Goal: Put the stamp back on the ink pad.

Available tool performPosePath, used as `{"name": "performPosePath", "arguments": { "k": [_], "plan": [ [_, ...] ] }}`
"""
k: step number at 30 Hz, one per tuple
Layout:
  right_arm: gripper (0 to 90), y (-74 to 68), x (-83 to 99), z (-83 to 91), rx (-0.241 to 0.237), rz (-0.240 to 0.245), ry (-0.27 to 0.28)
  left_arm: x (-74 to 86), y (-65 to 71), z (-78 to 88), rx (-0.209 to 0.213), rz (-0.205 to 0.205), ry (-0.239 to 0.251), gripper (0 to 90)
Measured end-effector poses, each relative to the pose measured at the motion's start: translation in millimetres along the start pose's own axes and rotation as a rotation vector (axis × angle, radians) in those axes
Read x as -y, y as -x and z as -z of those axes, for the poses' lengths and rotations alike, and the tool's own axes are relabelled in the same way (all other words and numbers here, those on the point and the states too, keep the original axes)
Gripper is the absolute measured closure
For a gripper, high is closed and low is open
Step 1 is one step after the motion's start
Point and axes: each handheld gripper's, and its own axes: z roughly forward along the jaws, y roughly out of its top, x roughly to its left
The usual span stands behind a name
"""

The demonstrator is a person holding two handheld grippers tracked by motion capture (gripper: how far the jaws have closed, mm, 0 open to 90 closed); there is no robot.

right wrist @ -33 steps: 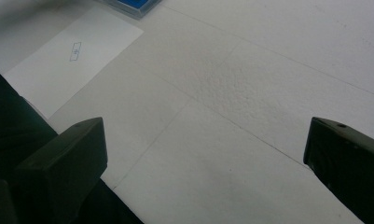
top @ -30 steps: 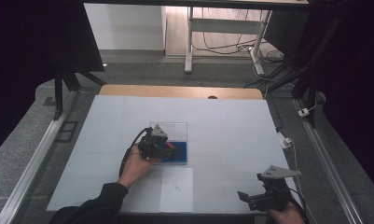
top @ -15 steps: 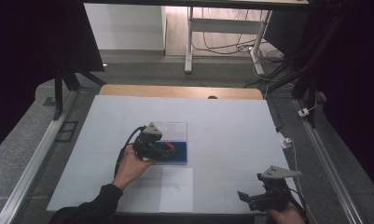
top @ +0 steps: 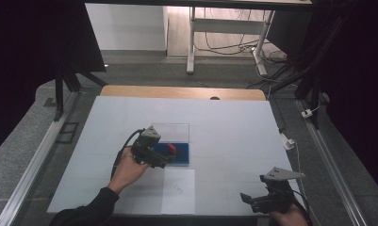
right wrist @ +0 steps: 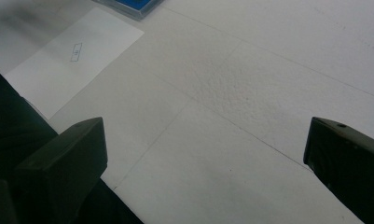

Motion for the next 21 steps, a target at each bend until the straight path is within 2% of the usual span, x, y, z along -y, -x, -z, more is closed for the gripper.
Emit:
{"name": "performPosePath", "arguments": {
  "k": [5, 8, 12, 21],
  "plan": [
    [0.0, -0.2, -0.1, 0.0, 0.001, 0.001, 0.0, 2.9, 0.6, 3.7, -0.005, 0.007, 0.005, 0.0],
    [0.0, -0.4, -0.2, 0.0, 0.003, -0.001, 0.0, 4.5, -0.1, 8.3, 0.011, 0.024, 0.025, 0.0],
    [0.0, -0.6, -0.3, -0.2, 0.003, 0.0, -0.001, 6.1, 1.5, 16.6, 0.003, 0.007, 0.034, 0.0],
    [0.0, -0.5, -0.3, -0.4, 0.002, -0.001, -0.001, 15.5, 4.5, 33.4, 0.061, -0.007, 0.048, 0.0]
  ]
}}
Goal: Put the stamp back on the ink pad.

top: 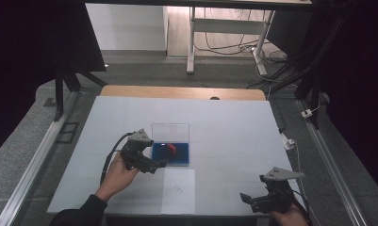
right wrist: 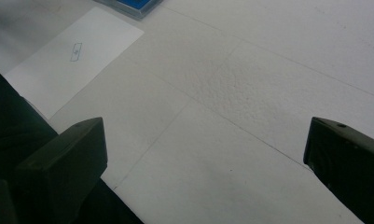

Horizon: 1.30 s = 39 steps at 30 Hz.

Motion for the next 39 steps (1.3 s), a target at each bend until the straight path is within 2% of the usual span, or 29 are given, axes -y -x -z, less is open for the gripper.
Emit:
{"name": "performPosePath", "arguments": {
  "k": [5, 11, 22, 32, 39],
  "plan": [
    [0.0, 0.0, 0.0, -0.2, 0.0, 0.0, 0.001, 8.0, 3.8, 14.3, 0.009, 0.005, 0.017, 0.0],
    [0.0, -0.1, 0.0, -0.1, 0.003, -0.001, 0.0, 20.5, 6.0, 32.5, 0.013, 0.032, 0.046, 0.0],
    [0.0, -0.1, -0.2, -0.2, 0.003, -0.005, -0.001, 45.8, 10.4, 63.3, -0.03, 0.063, 0.082, 0.0],
    [0.0, 0.2, -0.2, 0.1, 0.003, -0.007, 0.002, 71.5, 13.3, 90.8, -0.061, 0.114, 0.101, 0.0],
    [0.0, 0.2, -0.1, 0.1, 0.003, -0.007, 0.001, 93.8, 14.3, 107.4, -0.1, 0.164, 0.102, 0.0]
  ]
}}
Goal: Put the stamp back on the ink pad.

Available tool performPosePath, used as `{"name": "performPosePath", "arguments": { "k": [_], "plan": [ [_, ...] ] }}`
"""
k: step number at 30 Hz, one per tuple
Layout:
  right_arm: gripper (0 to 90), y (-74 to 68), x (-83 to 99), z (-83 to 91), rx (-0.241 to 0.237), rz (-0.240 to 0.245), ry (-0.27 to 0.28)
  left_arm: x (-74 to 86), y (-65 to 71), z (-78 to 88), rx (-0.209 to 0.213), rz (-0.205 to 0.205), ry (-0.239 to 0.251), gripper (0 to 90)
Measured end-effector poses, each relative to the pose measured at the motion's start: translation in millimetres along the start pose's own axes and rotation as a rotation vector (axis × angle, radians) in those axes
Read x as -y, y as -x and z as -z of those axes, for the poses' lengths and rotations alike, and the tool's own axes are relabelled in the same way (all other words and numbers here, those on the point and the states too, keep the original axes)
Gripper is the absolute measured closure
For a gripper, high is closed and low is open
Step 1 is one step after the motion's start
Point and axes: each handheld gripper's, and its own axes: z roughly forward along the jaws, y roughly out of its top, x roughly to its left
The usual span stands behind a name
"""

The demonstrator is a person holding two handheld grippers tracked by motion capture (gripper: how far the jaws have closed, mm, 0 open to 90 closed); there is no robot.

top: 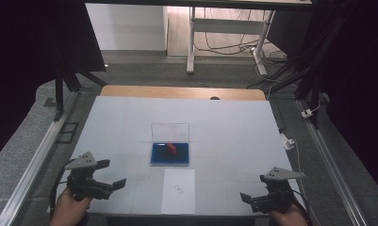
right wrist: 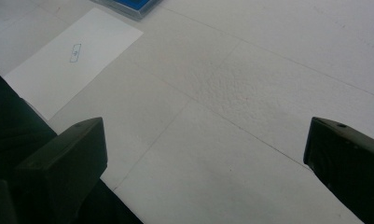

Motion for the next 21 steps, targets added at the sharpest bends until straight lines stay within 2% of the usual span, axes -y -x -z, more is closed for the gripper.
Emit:
{"name": "performPosePath", "arguments": {
  "k": [7, 10, 16, 21],
  "plan": [
    [0.0, -0.3, -0.1, -0.3, 0.001, 0.0, -0.002, 19.1, -2.8, 11.2, -0.051, 0.021, -0.025, 0.0],
    [0.0, -0.3, -0.2, -0.3, 0.002, -0.001, 0.0, 24.9, -3.0, 12.1, -0.073, 0.023, -0.054, 0.0],
    [0.0, -0.7, -0.4, -0.3, 0.006, 0.001, -0.004, 27.9, 1.7, 12.5, -0.138, 0.007, -0.105, 0.0],
    [0.0, -0.5, -0.2, -0.4, 0.007, 0.003, -0.005, 27.6, 2.1, 11.5, -0.15, 0.009, -0.116, 0.2]
  ]
}}
